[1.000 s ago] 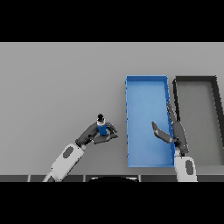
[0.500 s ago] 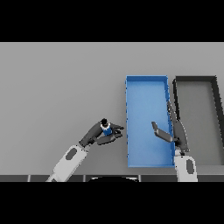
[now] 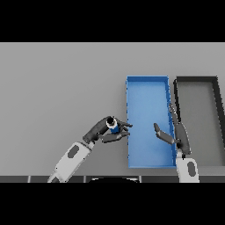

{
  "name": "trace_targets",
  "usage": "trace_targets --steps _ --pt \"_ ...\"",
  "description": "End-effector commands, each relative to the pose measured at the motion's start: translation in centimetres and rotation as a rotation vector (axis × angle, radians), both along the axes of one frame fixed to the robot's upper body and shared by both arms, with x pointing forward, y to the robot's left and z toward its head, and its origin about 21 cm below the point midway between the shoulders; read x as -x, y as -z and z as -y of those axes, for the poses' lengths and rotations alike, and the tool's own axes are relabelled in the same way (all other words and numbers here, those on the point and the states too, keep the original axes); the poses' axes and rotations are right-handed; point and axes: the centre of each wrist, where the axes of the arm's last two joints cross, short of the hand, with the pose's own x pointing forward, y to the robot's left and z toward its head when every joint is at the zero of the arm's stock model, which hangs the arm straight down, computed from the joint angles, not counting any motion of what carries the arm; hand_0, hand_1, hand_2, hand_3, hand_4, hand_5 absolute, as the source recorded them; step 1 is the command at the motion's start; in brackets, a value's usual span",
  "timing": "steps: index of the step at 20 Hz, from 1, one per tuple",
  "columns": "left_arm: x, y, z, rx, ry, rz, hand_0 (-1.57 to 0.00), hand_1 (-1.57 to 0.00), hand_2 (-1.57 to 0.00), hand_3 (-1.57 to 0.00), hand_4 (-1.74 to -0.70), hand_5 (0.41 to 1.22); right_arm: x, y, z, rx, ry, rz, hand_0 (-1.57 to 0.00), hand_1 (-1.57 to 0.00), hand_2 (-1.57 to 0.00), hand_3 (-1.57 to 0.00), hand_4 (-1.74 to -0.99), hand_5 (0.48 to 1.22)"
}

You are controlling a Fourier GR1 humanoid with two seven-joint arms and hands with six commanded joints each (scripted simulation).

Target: Pick up the blue pipe and place it into the blue bin.

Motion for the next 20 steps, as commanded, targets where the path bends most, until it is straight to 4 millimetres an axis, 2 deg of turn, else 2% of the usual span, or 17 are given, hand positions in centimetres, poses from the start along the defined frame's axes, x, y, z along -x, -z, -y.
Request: trace_targets --steps 1,3,4,7,9,11,13,15,20 --pt "-0.2 -0.3 0.2 -0.016 -0.004 -0.012 -1.56 -1.56 -1.57 -1.57 -1.47 1.219 -0.2 -0.1 0.0 -0.003 0.003 0.003 0.00 0.00 0.00 0.00 -1.158 0.643" --pt "0.0 -0.8 0.3 -0.020 0.005 -0.005 -1.57 -1.57 -1.57 -1.57 -1.47 1.220 -1.0 -0.2 -0.2 -0.005 0.011 -0.001 0.00 0.00 0.00 0.00 -1.151 0.643" --pt "0.2 -0.3 0.3 -0.032 0.001 -0.016 -1.57 -1.57 -1.57 -1.57 -1.47 1.220 -1.0 -0.3 -0.2 0.002 0.013 0.012 0.00 0.00 0.00 0.00 -1.145 0.643" --pt "-0.1 0.0 -0.2 -0.042 -0.002 -0.021 -1.57 -1.57 -1.57 -1.57 -1.47 1.220 0.3 -0.9 -0.3 0.031 0.038 0.050 0.00 0.00 0.00 0.00 -1.138 0.643" --pt "-0.2 0.2 0.0 -0.051 -0.003 -0.012 -1.57 -1.57 -1.57 -1.57 -1.47 1.220 1.3 -1.8 -0.4 0.054 0.069 0.072 0.00 0.00 0.00 0.00 -1.188 0.643" --pt "-0.1 -0.1 0.3 -0.040 0.003 -0.003 -1.57 -1.57 -1.57 -1.57 -1.47 1.220 2.0 -2.3 -0.4 0.068 0.087 0.061 0.00 0.00 0.00 0.00 -1.184 0.642" --pt "-0.2 0.2 0.4 -0.045 0.012 -0.017 -1.57 -1.57 -1.57 -1.57 -1.47 1.221 2.1 -3.1 -0.4 -0.007 0.019 0.113 0.00 0.00 -0.04 0.00 -1.195 0.648" --pt "0.1 0.2 0.3 -0.032 0.022 -0.014 -1.57 -1.57 -1.57 -1.57 -1.47 1.221 1.9 -5.0 -0.2 -0.143 -0.113 0.103 0.00 -0.02 -0.09 0.00 -1.202 0.624" --pt "0.1 -0.2 0.3 -0.037 0.021 -0.015 -1.57 -1.57 -1.57 -1.57 -1.47 1.221 0.2 -11.2 -1.3 -0.171 -0.429 0.057 0.00 -0.01 -0.11 0.00 -1.237 0.577"
